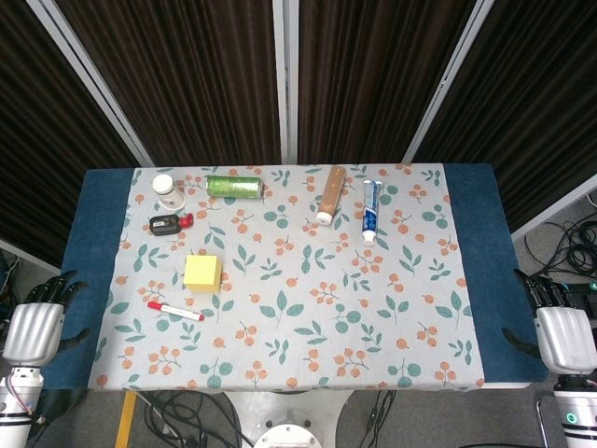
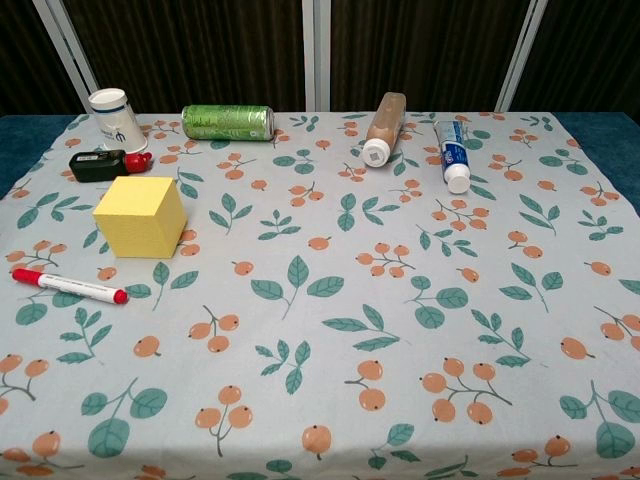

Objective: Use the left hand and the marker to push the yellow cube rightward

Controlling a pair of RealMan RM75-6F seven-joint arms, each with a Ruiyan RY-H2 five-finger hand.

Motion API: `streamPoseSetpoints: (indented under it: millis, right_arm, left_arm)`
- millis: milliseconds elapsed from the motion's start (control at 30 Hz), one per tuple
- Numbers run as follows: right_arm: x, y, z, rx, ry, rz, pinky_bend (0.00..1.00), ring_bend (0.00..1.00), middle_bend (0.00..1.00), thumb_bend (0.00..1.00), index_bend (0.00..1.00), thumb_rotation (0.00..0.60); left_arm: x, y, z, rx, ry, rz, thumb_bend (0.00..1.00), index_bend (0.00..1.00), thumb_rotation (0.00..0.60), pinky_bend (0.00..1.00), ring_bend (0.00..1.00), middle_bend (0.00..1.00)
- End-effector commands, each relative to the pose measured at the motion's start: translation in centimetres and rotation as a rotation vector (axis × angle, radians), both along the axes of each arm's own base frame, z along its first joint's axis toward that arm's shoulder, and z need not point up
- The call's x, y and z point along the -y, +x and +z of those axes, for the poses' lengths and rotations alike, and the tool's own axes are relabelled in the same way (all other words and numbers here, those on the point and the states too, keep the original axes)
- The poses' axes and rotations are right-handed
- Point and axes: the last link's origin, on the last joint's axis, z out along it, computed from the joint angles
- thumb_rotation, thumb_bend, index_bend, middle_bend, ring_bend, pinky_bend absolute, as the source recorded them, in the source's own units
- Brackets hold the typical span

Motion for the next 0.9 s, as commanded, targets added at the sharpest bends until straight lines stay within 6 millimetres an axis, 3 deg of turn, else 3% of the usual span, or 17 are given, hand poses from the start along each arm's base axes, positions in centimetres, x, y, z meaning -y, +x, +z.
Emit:
streamPoseSetpoints:
  millis: [33,400,667,900]
  right_arm:
    - [0.0,0.0,0.0,0.001,0.000,0.001,0.18,0.13,0.20,0.06,0.09,0.600]
    - [0.1,0.3,0.4,-0.004,-0.015,0.023,0.18,0.13,0.20,0.06,0.09,0.600]
    - [0.1,0.5,0.6,-0.006,-0.027,0.039,0.18,0.13,0.20,0.06,0.09,0.600]
    - [-0.1,0.3,0.8,-0.011,-0.038,0.030,0.18,0.13,0.20,0.06,0.09,0.600]
  left_arm:
    - [0.0,0.0,0.0,0.003,0.002,-0.001,0.15,0.32,0.600,0.27,0.20,0.26]
    - [-1.6,1.0,-0.5,0.060,-0.058,-0.107,0.16,0.35,0.600,0.27,0.20,0.33]
    - [-4.6,3.0,-3.8,0.079,-0.216,-0.245,0.19,0.40,0.600,0.27,0.22,0.40]
    - [-5.9,3.6,-7.2,0.006,-0.347,-0.275,0.19,0.42,0.600,0.27,0.22,0.40]
